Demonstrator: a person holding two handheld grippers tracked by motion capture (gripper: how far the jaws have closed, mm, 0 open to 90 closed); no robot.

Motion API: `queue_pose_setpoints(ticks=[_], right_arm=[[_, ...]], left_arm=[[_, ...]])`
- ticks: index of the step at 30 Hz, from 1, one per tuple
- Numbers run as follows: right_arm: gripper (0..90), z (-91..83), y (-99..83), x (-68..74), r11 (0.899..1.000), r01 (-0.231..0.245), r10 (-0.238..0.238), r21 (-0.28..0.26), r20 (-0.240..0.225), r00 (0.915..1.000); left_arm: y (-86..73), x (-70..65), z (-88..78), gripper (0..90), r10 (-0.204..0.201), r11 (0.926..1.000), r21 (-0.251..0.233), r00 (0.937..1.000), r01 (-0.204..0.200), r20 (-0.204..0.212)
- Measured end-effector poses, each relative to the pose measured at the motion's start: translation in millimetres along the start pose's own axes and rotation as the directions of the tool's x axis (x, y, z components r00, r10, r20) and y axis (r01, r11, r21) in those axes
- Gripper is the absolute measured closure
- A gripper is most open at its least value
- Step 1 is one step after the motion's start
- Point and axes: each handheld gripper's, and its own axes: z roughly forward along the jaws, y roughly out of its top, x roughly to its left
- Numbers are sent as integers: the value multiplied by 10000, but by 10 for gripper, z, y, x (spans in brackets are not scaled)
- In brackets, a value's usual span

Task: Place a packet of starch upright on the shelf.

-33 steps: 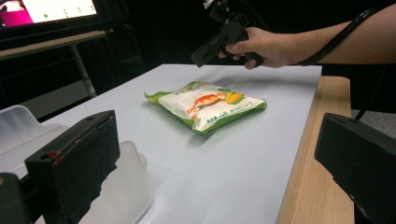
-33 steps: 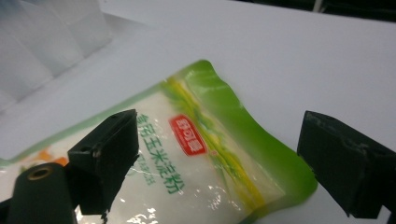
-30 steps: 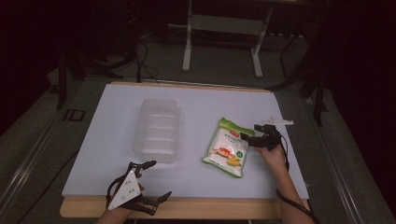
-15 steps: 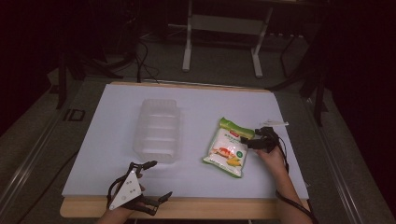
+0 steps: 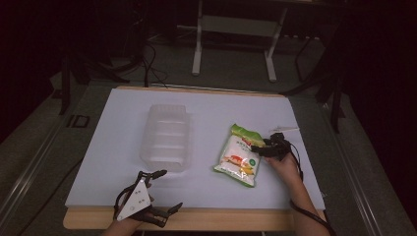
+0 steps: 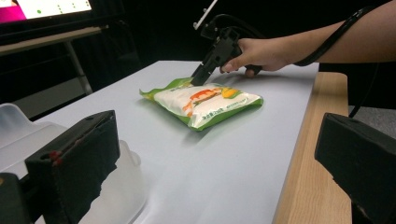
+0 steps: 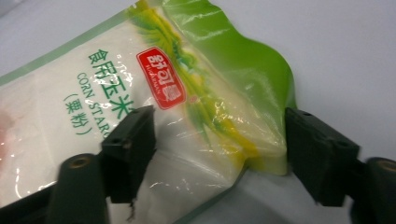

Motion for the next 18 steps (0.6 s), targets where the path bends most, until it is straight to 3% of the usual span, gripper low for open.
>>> queue_pose_setpoints(ticks=[4,7,12,18], right_arm=[[601,-24,-14,45,9995,312,-316,60,747,9967],[735,-32,-20,57,9987,497,-504,101,853,9951],[822,-33,0,82,9987,479,-492,181,762,9959],[839,-71,52,115,9980,582,-600,229,868,9944]], left_arm=[[0,-8,1,3,22,10000,9,10000,-22,22],[-2,-4,4,3,6,10000,28,10000,-6,26],[-2,-7,8,3,44,10000,55,10000,-44,29],[-6,2,1,3,37,10000,48,9999,-37,-100]])
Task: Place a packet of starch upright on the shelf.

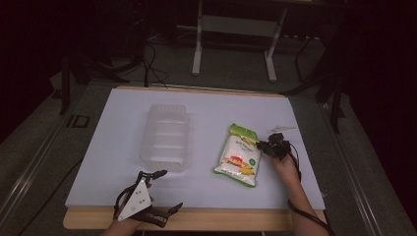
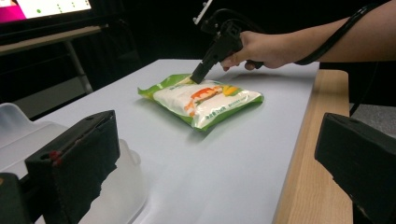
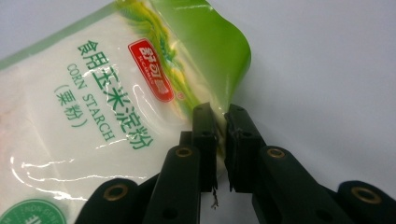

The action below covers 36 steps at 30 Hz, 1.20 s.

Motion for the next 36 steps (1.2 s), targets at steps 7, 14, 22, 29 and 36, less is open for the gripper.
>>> queue_pose_setpoints(ticks=[7,14,22,29,36], right_arm=[[844,-86,26,24,9996,185,-185,-222,12,9998],[848,-272,95,86,9958,323,-344,-858,-227,9992],[848,-539,217,231,9814,658,-772,-1805,-569,9954],[849,-746,246,375,9644,964,-1215,-2464,-889,9886],[849,-955,248,554,9473,1221,-1663,-2963,-1287,9776]], left_arm=[[3,0,-7,3,38,10000,-26,10000,-39,-52],[5,-6,-3,3,82,10000,-21,10000,-82,-45],[6,-10,-1,3,91,10000,-10,9999,-91,-59],[8,7,-7,3,-55,10000,-51,9999,54,-111],[15,0,6,3,-141,9998,-106,9998,140,-155]])
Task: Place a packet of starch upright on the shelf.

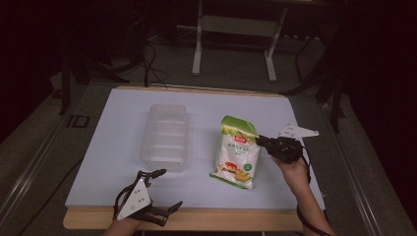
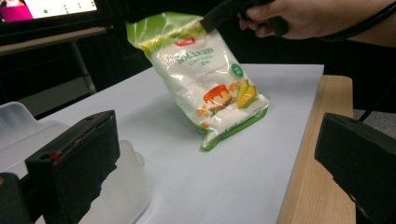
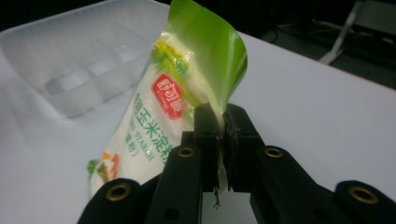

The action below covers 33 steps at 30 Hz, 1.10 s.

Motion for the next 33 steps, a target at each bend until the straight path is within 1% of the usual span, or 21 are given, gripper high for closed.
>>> queue_pose_setpoints(ticks=[1,4,7,8,9,10,12,13,15,18,20,21,22,25,26,28,29,30,31,32,33], right_arm=[[849,-20,16,29,10000,-19,18,-60,-122,9999],[849,-77,60,136,9997,161,-169,-203,-376,9991],[849,-125,83,232,9990,163,-194,-411,-741,9971],[849,-142,89,263,9989,168,-205,-445,-856,9961],[849,-156,91,293,9984,246,-290,-501,-895,9956],[849,-171,89,323,9982,287,-337,-532,-958,9948],[849,-206,83,379,9974,388,-454,-610,-1115,9927],[849,-225,81,403,9973,405,-473,-611,-1155,9922],[849,-258,69,449,9966,461,-545,-687,-1270,9904],[849,-303,62,498,9961,613,-689,-628,-1268,9895],[848,-327,56,518,9958,709,-779,-585,-1261,9890],[849,-338,53,524,9954,776,-839,-560,-1220,9890],[848,-350,49,531,9956,774,-832,-519,-1206,9892],[848,-380,25,544,9952,829,-886,-527,-1186,9890],[848,-390,15,549,9953,805,-863,-529,-1180,9893],[848,-403,-5,557,9954,769,-838,-580,-1265,9884],[848,-408,-12,562,9949,812,-883,-600,-1257,9881],[848,-412,-16,565,9948,830,-898,-594,-1232,9883],[848,-416,-21,564,9948,826,-895,-602,-1238,9883],[848,-419,-27,560,9948,820,-891,-610,-1249,9882],[848,-422,-33,560,9945,830,-903,-633,-1243,9881]], left_arm=[[4,-4,3,3,47,10000,-53,10000,-47,47],[21,-17,20,3,-101,9999,-59,9995,103,313],[56,-29,37,3,-435,9990,-63,9976,439,541],[72,-35,44,3,-505,9987,-14,9974,507,516],[89,-39,54,3,-492,9987,109,9980,488,386],[109,-40,63,3,-629,9976,301,9972,618,395],[150,-42,74,3,-1298,9913,370,9864,1266,1008],[178,-47,80,3,-1355,9903,471,9842,1308,1138],[242,-57,105,3,-1263,9910,609,9833,1192,1312],[334,-36,146,3,-1252,9918,430,9812,1201,1466],[391,5,198,3,-1164,9931,337,9835,1128,1383],[423,33,235,3,-1123,9935,351,9855,1087,1269],[458,66,279,3,-1079,9937,440,9872,1034,1178],[556,161,428,3,-1085,9928,616,9882,1023,1077],[589,192,483,3,-1061,9919,804,9892,981,1010],[645,262,593,3,-1269,9858,1231,9870,1145,982],[668,304,660,3,-1447,9798,1548,9831,1266,1118],[682,349,731,3,-1549,9738,1854,9811,1318,1160],[694,389,801,2,-1738,9681,2034,9769,1464,1240],[702,430,852,3,-1865,9666,2023,9732,1573,1345],[714,460,902,3,-1887,9672,1966,9732,1609,1317]])
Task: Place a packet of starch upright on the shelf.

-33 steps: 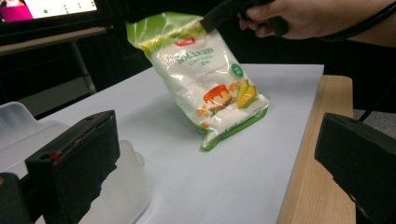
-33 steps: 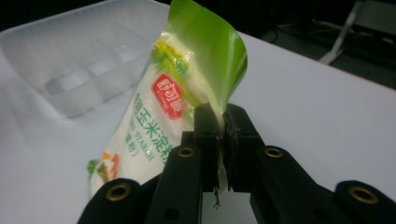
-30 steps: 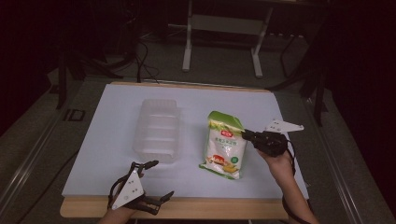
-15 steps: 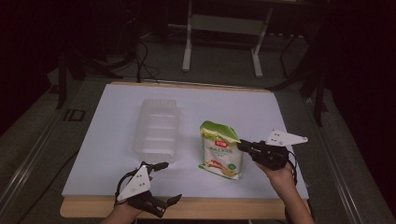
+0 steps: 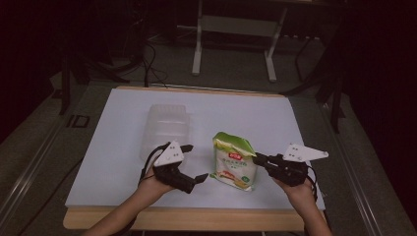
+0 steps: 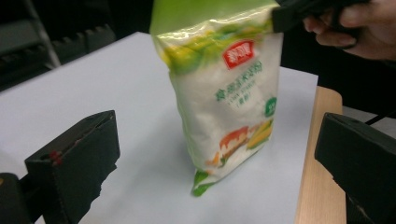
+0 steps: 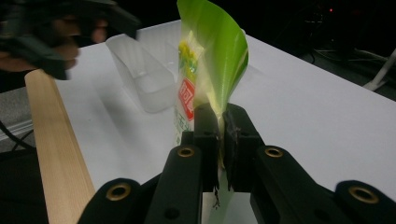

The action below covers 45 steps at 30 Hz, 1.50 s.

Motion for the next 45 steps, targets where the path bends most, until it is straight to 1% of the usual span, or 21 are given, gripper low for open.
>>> queue_pose_setpoints(ticks=[4,6,8,9,13,14,15,16,17,19,22,25,28,30,34,35,36,37,38,42,45], right_arm=[[847,-17,-23,16,10000,-2,1,-45,-89,10000],[848,-25,-28,24,10000,37,-37,-29,-95,9999],[848,-33,-30,33,10000,82,-82,8,-98,9999],[847,-38,-32,37,9999,100,-100,30,-87,9999],[847,-54,-43,64,9997,230,-229,45,-137,9996],[847,-57,-44,68,9996,286,-286,46,-153,9995],[847,-59,-45,73,9995,319,-318,52,-144,9994],[847,-60,-45,77,9995,307,-306,58,-166,9994],[847,-61,-47,78,9995,300,-299,51,-193,9994],[847,-63,-51,78,9995,321,-320,38,-249,9992],[847,-67,-67,81,9997,262,-262,-23,-289,9992],[847,-65,-81,77,9997,243,-245,-52,-314,9992],[847,-62,-85,67,9998,168,-171,-81,-376,9991],[846,-56,-85,68,9999,145,-147,-64,-377,9992],[845,-37,-98,74,9999,129,-130,-40,-281,9995],[845,-37,-98,74,9999,129,-130,-40,-281,9995],[845,-32,-100,76,9999,129,-130,-27,-246,9996],[844,-21,-101,78,9999,141,-142,-38,-167,9998],[844,-17,-99,80,9999,111,-112,-17,-131,9999],[843,-26,-92,88,10000,64,-64,-61,-49,10000],[842,-62,-75,102,9999,95,-95,-134,2,10000]], left_arm=[[93,73,185,3,71,10000,60,9999,-70,-143],[114,73,288,3,4,10000,26,10000,-4,-36],[129,67,388,3,19,10000,40,10000,-19,-49],[137,67,430,3,-84,10000,11,9999,84,85],[169,26,578,3,-203,9998,68,9997,202,162],[175,15,599,14,-112,9999,63,9995,110,291],[181,1,617,51,-25,10000,13,9996,25,276],[187,-9,635,53,96,10000,7,9996,-97,278],[189,-8,650,65,172,9999,-11,9990,-172,413],[185,7,676,132,130,9999,-94,9989,-126,444],[168,33,727,165,70,10000,-71,9981,-66,614],[138,47,766,228,86,10000,-7,9938,-86,1113],[108,41,803,370,223,9997,68,9866,-237,1616],[89,44,816,455,321,9995,30,9870,-330,1573],[68,57,820,697,220,9997,-94,9870,-207,1593],[68,57,820,745,220,9997,-94,9870,-207,1593],[65,37,825,745,241,9997,-87,9872,-230,1576],[65,27,829,821,260,9996,-91,9874,-249,1558],[69,22,830,839,318,9995,-63,9879,-312,1518],[85,4,813,856,194,9998,-120,9881,-177,1523],[126,-41,774,858,231,9995,-246,9888,-197,1471]])
